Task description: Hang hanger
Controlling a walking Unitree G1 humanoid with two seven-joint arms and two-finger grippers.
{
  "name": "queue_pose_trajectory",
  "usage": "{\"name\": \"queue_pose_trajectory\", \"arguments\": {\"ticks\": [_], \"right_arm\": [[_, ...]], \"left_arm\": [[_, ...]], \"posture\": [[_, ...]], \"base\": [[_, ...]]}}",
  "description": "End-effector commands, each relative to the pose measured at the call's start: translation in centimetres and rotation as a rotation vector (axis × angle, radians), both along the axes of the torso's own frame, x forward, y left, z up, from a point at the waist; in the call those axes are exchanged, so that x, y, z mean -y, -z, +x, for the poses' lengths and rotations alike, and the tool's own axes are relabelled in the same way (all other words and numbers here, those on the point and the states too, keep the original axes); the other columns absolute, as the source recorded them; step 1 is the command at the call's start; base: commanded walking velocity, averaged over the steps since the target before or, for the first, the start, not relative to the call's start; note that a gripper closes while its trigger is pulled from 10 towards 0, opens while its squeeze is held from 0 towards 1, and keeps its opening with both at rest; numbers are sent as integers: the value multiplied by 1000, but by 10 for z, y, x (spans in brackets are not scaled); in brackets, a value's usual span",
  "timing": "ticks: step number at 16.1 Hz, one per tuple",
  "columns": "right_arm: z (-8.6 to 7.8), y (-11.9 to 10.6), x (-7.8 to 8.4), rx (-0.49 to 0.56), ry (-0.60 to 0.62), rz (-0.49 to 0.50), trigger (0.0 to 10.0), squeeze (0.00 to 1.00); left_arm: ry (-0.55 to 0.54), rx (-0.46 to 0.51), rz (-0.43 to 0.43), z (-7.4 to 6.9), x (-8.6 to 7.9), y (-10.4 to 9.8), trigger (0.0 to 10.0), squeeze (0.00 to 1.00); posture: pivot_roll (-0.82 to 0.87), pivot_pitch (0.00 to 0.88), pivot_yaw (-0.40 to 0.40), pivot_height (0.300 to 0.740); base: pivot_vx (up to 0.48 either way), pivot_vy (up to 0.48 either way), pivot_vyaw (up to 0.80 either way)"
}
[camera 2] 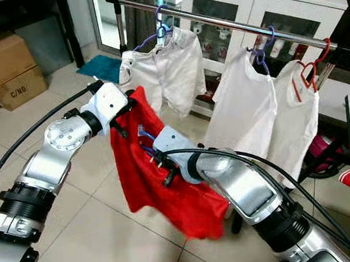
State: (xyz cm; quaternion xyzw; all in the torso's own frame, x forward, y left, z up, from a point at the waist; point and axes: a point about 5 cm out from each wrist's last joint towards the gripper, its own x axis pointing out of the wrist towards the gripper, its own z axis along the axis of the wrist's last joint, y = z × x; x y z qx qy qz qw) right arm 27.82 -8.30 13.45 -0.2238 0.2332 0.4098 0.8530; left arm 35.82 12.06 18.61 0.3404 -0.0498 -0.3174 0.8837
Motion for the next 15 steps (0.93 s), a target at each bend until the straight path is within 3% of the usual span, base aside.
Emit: {"name": "queue_pose_trajectory", "arguments": {"ticks": [1, 2, 8, 10, 12, 15], "right_arm": [[2, -2, 7, -1, 10, -25, 0, 0], [5, -4, 22, 0, 48, -36, 0, 0], [-3, -16, 66, -49, 77, 26, 0, 0], [-14, -27, 66, -54, -28, 142, 0, 0], [-23, -32, 65, -62, -103, 215, 0, 0], [-29, -36, 65, -76, -136, 350, 0, 0]], "left_arm": [[-11, 18, 66, 1, -6, 0, 0, 0], [-63, 11, 137, 2, -24, 4, 0, 0], [-217, -31, 266, 4, -77, 12, 0, 0], [-368, -8, 223, 10, -104, 8, 0, 0], [-442, 15, 176, 12, -116, 5, 0, 0], [-544, 8, 4, 13, -127, 8, 0, 0]], "posture": [[-49, 0, -85, 740], [-50, 0, -83, 740], [-47, 0, -85, 740], [-45, 0, -87, 740], [-43, 0, -86, 740], [-46, 0, -81, 740]], "base": [[0, 0, 0], [0, 0, 0], [0, 0, 0], [0, 0, 0], [0, 0, 0], [0, 0, 0]]}}
